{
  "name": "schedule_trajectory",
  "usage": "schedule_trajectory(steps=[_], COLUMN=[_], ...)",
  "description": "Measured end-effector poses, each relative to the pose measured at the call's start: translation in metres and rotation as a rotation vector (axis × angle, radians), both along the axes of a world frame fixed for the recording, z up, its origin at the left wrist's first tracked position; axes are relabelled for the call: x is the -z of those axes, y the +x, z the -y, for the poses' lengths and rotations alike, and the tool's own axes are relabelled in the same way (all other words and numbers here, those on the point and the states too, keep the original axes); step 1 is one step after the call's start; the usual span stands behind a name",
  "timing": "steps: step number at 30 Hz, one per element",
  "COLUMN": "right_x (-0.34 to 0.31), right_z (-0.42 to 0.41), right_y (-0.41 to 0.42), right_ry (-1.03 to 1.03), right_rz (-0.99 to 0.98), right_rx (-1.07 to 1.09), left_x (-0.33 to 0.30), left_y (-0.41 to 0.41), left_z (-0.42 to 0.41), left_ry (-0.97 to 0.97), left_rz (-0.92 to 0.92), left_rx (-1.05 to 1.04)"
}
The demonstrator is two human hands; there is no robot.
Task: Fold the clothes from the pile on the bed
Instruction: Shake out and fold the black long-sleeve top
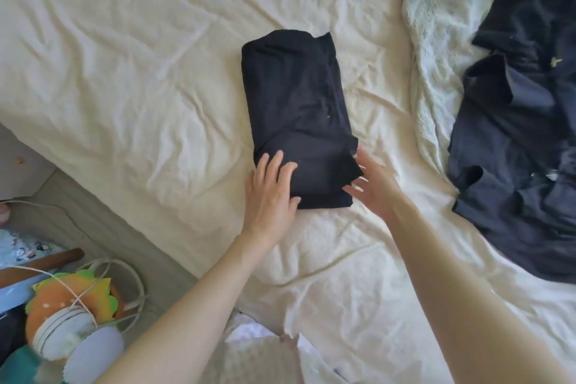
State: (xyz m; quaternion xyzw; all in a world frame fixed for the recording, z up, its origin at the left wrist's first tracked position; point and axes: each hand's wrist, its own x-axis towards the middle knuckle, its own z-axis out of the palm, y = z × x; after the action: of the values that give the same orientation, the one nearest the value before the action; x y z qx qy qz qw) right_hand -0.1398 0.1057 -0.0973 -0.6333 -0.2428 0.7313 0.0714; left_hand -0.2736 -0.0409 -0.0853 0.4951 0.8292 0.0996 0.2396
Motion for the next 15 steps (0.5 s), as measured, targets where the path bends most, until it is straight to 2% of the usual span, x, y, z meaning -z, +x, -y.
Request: schedule_trajectory(steps=[3,6,8,11,13,15], right_x=[0.008,0.008,0.004,0.0,0.004,0.014], right_z=[0.002,0.005,0.008,0.02,0.029,0.036], right_y=[-0.014,-0.017,-0.012,0.005,0.015,0.02], right_ry=[0.072,0.131,0.148,0.192,0.183,0.172], right_rz=[0.153,0.246,0.229,0.242,0.285,0.341], right_rx=[-0.098,-0.033,0.0,-0.076,-0.115,-0.155], left_x=[0.018,0.02,0.018,0.016,0.015,0.018], left_y=[-0.014,-0.015,-0.019,-0.023,-0.02,-0.017], left_z=[0.014,0.013,0.016,0.032,0.043,0.049], left_ry=[-0.126,-0.024,0.073,0.199,0.216,0.141], left_rz=[-0.001,0.068,0.076,0.091,0.064,0.029], left_rx=[-0.027,-0.047,-0.055,0.014,0.083,0.12])
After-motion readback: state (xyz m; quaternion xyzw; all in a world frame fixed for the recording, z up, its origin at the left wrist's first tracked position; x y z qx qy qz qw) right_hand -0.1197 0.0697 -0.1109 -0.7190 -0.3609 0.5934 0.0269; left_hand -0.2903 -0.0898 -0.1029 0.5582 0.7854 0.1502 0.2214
